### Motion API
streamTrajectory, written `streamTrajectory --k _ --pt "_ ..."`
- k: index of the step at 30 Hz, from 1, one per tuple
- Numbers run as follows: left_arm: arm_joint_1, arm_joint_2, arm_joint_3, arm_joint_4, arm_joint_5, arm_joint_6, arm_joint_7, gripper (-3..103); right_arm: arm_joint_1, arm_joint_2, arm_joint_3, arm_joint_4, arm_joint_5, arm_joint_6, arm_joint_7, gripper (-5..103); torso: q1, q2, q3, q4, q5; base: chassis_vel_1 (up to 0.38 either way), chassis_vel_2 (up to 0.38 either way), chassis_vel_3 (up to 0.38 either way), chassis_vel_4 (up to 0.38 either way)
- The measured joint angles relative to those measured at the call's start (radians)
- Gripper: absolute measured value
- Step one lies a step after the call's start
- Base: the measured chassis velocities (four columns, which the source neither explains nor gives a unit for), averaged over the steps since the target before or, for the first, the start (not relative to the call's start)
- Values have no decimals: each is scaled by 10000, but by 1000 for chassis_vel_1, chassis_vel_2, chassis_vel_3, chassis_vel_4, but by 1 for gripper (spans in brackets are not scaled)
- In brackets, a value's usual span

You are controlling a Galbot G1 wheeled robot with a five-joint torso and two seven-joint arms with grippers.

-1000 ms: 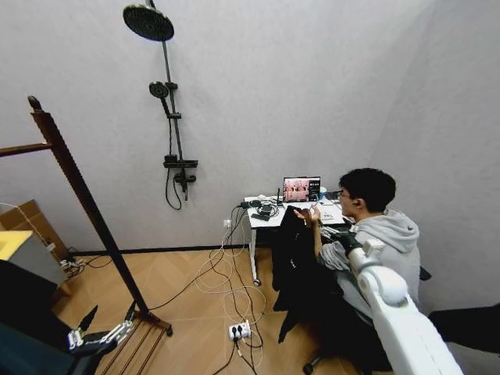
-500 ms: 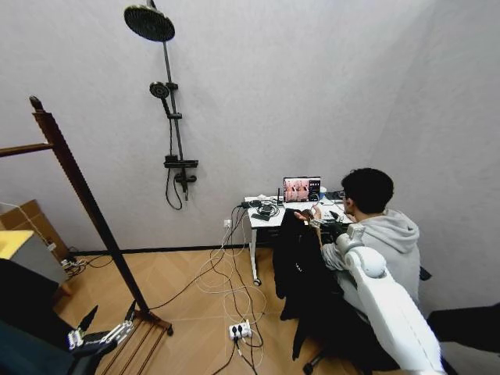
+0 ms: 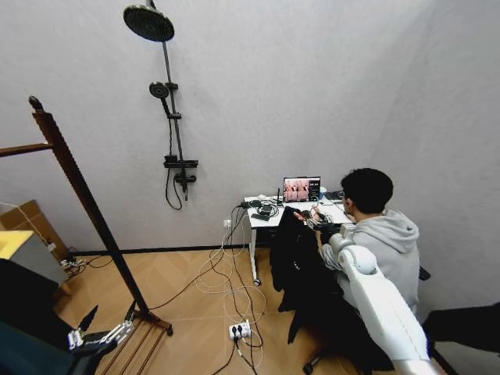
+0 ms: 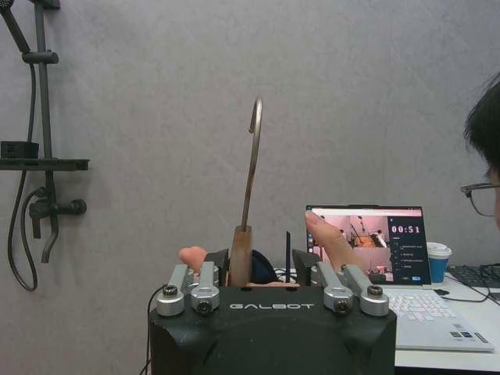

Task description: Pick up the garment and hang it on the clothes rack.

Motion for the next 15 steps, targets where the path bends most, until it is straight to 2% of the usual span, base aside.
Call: streamTrajectory --k 1,2,4,5,7,8,10,15 --pt "0 0 0 0 -1 0 0 100 10 9 -19 -8 -1 1 -14 45 0 0 0 0 0 0 0 0 0" --pt "0 0 0 0 -1 0 0 100 10 9 -19 -8 -1 1 -14 45 0 0 0 0 0 0 0 0 0" --pt "0 0 0 0 0 0 0 100 48 8 -43 -17 6 3 -15 34 0 0 0 1 -1 0 0 0 0" --pt "0 0 0 0 0 0 0 100 48 8 -43 -17 6 3 -15 34 0 0 0 1 -1 0 0 0 0" --pt "0 0 0 0 0 0 0 100 72 -30 -56 -17 26 2 -16 24 1 0 0 1 0 0 0 0 0" --pt "0 0 0 0 0 0 0 100 72 -30 -56 -17 26 2 -16 24 1 0 0 1 0 0 0 0 0" --pt "0 0 0 -1 0 0 0 100 59 -34 -46 -4 46 3 -24 13 0 0 0 2 0 0 0 0 0" --pt "0 0 0 0 0 0 0 100 -42 -6 21 69 74 4 -24 9 0 0 0 0 0 0 0 0 0"
